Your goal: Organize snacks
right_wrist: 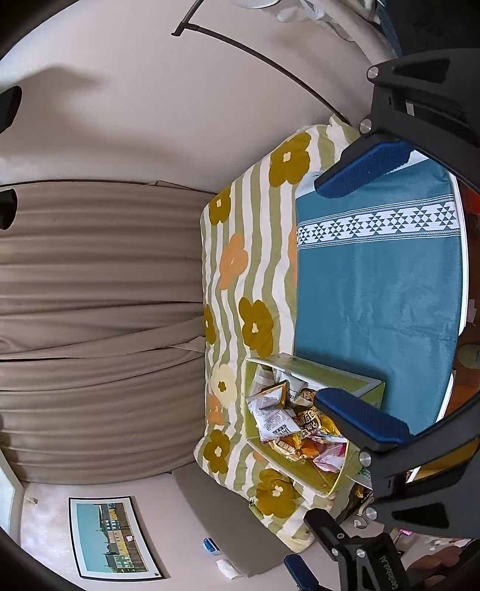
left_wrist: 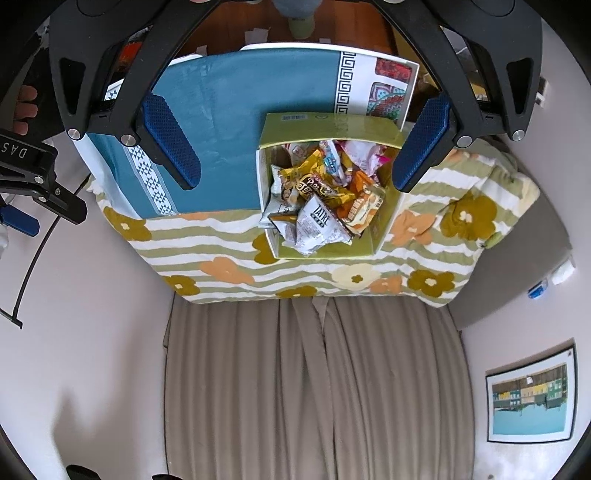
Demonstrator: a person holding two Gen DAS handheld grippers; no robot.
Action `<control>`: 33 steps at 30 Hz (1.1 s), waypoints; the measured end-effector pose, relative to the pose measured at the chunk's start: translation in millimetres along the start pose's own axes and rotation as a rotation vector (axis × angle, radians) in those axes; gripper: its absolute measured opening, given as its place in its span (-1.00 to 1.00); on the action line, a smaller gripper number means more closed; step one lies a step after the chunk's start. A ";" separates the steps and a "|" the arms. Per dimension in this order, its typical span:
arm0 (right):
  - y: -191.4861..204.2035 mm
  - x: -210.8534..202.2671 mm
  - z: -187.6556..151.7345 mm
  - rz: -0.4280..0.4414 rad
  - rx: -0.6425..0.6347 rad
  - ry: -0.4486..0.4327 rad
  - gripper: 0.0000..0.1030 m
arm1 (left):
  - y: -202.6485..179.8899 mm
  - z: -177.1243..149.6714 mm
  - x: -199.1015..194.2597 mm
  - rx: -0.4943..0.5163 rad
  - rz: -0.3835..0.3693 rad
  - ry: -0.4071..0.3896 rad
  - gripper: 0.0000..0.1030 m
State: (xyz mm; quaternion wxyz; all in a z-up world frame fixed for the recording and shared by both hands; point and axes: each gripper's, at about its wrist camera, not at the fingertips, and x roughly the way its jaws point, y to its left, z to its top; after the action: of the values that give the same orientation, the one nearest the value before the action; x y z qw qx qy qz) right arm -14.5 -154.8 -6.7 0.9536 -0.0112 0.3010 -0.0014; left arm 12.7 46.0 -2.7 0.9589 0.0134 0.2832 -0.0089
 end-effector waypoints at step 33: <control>-4.9 3.8 1.3 -0.005 0.003 0.002 0.99 | -2.1 0.9 3.0 -0.008 -0.004 -0.002 0.99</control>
State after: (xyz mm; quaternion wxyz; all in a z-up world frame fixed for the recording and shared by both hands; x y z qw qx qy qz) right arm -10.6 -159.7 -7.7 0.9532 -0.0103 0.3021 -0.0045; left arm 15.6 43.8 -3.6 0.9593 0.0089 0.2822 -0.0095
